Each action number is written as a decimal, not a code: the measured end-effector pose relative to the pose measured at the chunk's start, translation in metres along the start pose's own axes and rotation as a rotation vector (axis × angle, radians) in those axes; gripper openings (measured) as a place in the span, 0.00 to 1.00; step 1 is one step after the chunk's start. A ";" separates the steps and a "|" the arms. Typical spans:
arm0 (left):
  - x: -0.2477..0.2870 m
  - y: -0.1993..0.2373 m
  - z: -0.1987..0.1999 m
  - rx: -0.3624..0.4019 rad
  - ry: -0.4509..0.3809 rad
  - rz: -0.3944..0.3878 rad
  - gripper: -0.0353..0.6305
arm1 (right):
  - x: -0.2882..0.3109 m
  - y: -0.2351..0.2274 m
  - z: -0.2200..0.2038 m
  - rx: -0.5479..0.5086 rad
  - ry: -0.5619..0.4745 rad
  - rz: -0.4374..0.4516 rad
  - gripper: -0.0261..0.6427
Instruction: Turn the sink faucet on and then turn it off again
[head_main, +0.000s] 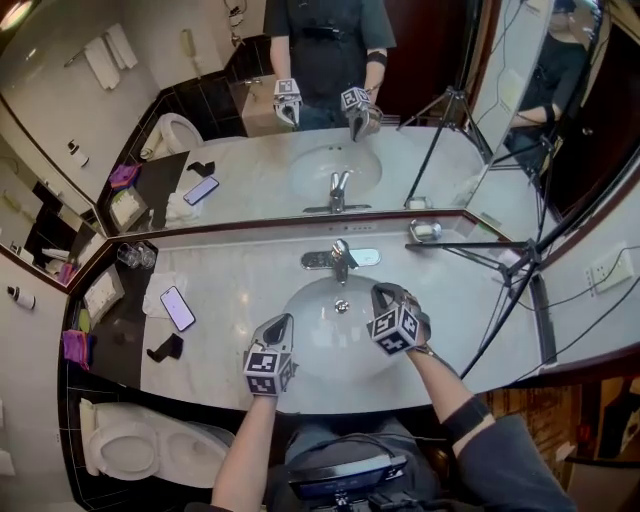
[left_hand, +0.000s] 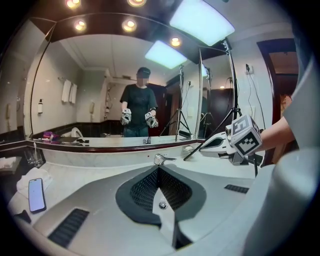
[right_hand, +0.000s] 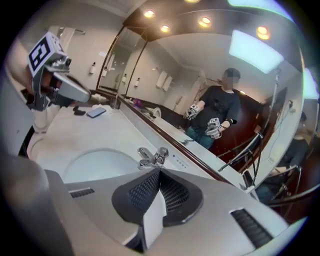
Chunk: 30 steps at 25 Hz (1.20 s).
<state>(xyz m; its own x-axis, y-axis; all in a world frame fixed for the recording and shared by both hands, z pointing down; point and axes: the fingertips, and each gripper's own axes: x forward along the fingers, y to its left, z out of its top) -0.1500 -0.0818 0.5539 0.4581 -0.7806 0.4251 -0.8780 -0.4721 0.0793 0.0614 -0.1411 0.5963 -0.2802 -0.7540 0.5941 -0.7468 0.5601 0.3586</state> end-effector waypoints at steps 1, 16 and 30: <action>0.000 -0.001 0.002 0.004 -0.003 -0.002 0.06 | -0.006 -0.003 -0.001 0.052 -0.011 -0.001 0.06; -0.015 -0.012 0.008 -0.003 -0.032 -0.032 0.06 | -0.076 -0.012 -0.055 0.555 -0.098 0.000 0.06; -0.019 -0.023 0.004 -0.002 -0.027 -0.044 0.06 | -0.083 0.000 -0.077 0.574 -0.072 0.019 0.06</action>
<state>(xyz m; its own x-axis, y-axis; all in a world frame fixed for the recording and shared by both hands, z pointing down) -0.1380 -0.0581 0.5400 0.4996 -0.7701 0.3968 -0.8574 -0.5050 0.0994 0.1309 -0.0522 0.6026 -0.3218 -0.7783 0.5391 -0.9433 0.3127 -0.1116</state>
